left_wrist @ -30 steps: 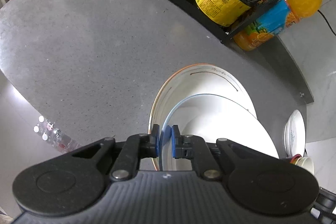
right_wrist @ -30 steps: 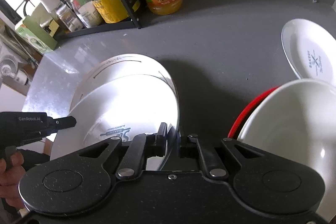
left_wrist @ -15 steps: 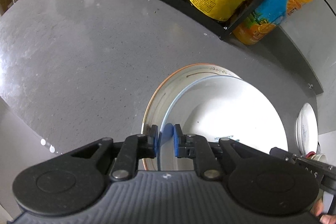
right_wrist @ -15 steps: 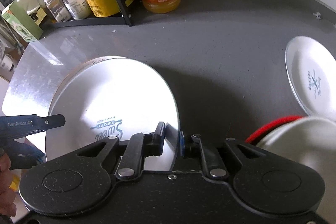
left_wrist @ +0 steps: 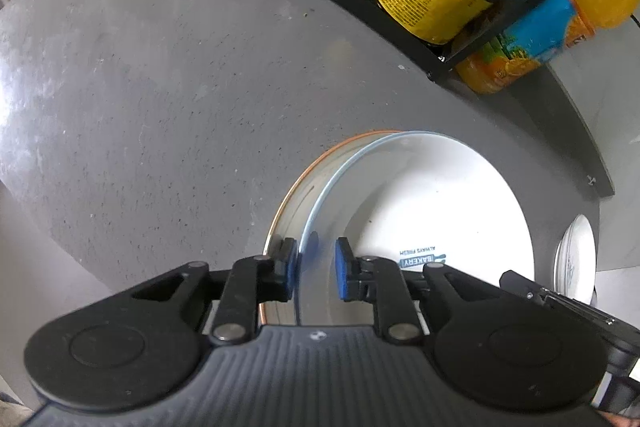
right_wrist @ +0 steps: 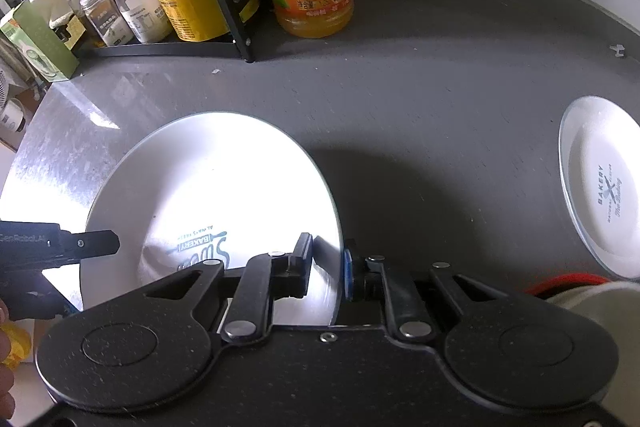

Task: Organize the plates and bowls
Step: 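Lower the Sweet plate onto the flower plate and open both grippers, then withdraw both tools up from the plate stack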

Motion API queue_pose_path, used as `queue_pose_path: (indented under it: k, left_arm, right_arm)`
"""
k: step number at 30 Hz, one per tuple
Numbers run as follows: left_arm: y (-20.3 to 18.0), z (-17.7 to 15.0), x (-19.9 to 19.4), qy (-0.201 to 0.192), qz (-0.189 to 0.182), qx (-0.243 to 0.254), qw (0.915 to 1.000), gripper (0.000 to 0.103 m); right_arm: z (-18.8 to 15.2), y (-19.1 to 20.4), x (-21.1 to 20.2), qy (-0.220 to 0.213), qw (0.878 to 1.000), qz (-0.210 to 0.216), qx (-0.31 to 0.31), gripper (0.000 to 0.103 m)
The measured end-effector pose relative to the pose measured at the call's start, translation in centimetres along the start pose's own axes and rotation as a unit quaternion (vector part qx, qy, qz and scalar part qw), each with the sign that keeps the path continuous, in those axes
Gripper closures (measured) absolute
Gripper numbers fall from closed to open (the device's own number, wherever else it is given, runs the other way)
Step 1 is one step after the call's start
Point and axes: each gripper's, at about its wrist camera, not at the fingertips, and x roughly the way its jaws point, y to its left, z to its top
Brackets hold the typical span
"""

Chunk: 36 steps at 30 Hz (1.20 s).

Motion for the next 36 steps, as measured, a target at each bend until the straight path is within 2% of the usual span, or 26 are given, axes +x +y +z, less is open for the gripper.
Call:
queue_pose_path:
  k: [10,14,19,21,23,26,30,36]
  left_arm:
    - [0.3,0.1,-0.3,0.011,-0.002,-0.027,0.9996,0.084]
    - [0.3,0.3,-1.2,0.005,-0.002,-0.031,0.9995,0.077]
    - [0.7,0.2,-2.4,-0.001,-0.003,-0.040,0.9992,0.076]
    - [0.7,0.1,-3.0,-0.010,0.005,-0.039,0.9992,0.070]
    - [0.9,0.1,-3.4,-0.024,0.026,-0.040,0.9986,0.056]
    - [1.6,0.0,-3.2,-0.027,0.038,-0.044,0.9979,0.054]
    - [2.6,-0.2,-2.6,-0.021,0.036,-0.060,0.9973,0.053]
    - [2.2,-0.3,-2.6,-0.024,0.038,-0.055,0.9975,0.052]
  right_arm:
    - [0.3,0.1,0.0,-0.011,1.000,-0.004,-0.006,0.088]
    - [0.2,0.2,0.0,-0.014,1.000,-0.006,-0.009,0.088]
    - [0.2,0.3,0.1,-0.017,1.000,-0.009,-0.014,0.087]
    - [0.2,0.5,0.3,-0.018,1.000,-0.013,-0.019,0.086]
    - [0.3,0.8,0.5,-0.017,0.999,-0.017,-0.024,0.086]
    - [0.3,1.2,0.9,-0.015,0.999,-0.018,-0.030,0.085]
    - [0.2,1.6,1.4,-0.014,0.999,-0.021,-0.039,0.084]
    - [0.3,1.9,1.6,-0.013,0.999,-0.030,-0.043,0.082]
